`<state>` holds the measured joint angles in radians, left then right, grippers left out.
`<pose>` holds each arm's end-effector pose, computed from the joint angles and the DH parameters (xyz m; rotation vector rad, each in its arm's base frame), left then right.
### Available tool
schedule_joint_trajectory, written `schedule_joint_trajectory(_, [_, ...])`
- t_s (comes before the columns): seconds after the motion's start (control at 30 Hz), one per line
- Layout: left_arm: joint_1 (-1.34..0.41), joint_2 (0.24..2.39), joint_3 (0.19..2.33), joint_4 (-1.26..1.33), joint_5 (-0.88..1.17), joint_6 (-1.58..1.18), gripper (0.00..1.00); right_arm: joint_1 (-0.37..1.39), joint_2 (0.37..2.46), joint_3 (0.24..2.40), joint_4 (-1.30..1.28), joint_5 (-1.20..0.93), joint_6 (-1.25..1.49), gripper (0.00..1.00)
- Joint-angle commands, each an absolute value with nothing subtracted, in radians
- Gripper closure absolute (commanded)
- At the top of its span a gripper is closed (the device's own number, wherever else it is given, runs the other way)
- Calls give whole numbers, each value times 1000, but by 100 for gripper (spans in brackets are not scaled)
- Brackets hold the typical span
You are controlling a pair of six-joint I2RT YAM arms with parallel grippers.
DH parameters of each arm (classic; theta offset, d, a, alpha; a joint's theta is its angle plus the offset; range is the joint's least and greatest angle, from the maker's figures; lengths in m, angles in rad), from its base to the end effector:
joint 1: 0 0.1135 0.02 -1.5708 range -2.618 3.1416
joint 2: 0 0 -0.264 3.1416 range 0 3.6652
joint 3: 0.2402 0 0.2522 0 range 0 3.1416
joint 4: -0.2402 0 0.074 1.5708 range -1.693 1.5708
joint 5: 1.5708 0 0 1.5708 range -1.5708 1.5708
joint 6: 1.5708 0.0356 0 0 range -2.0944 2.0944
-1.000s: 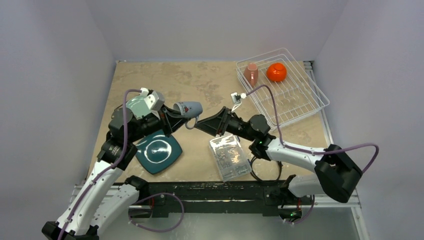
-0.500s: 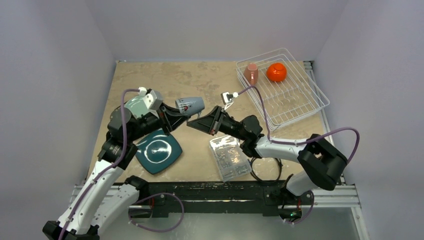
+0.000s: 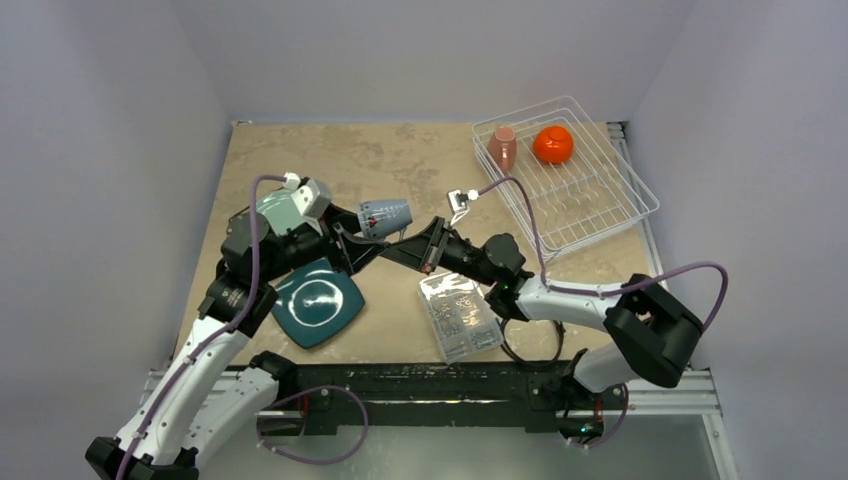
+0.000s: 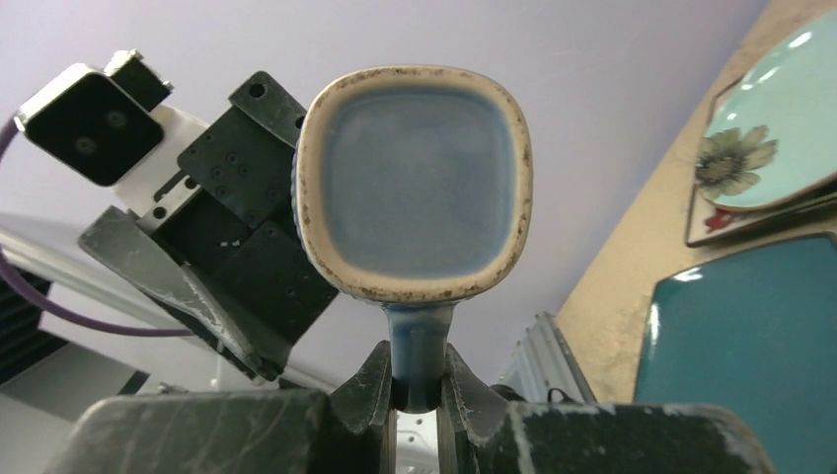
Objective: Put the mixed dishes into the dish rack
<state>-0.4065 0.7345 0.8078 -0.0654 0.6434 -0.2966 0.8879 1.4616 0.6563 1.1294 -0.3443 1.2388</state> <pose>0.1444 -0.0854 0.3690 0.6159 1.5464 -1.0414 0.1839 0.2451 0.2751 -0.0970 1.5666 1.9835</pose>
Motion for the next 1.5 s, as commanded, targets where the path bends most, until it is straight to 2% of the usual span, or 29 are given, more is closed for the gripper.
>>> schedule_joint_trajectory(0.0, [-411,700,832,-42,605,-288,32,893,1349,645,957,-231,1145,100])
schedule_joint_trajectory(0.07, [-411,688,827,-51,571,-276,27,893,1302,647,802,-149,1129,100])
schedule_joint_trajectory(0.2, [-411,667,826,-86,469,-256,26,893,1197,690,425,66,1099,100])
schedule_joint_trajectory(0.4, [-410,669,844,-163,326,-229,26,891,1018,804,-299,615,1177,100])
schedule_joint_trajectory(0.53, [-410,675,852,-179,275,-222,26,887,963,874,-536,845,1140,100])
schedule_joint_trajectory(0.67, [-410,701,875,-163,204,-266,27,876,959,950,-697,970,1100,100])
schedule_joint_trajectory(0.83, [-409,792,1046,-201,160,-334,27,837,993,1027,-825,1060,1089,100])
schedule_joint_trajectory(1.03, [-410,922,1215,-218,143,-297,27,627,1053,1048,-774,907,972,100])
schedule_joint_trajectory(1.27, [-411,981,1069,-143,100,-159,28,445,1119,1054,-709,846,902,100])
schedule_joint_trajectory(1.33, [-412,1005,1091,-188,85,-177,28,367,1154,1075,-720,830,907,100])
schedule_joint_trajectory(1.47, [-417,1036,1097,-161,192,-247,29,281,1208,1108,-693,847,922,100])
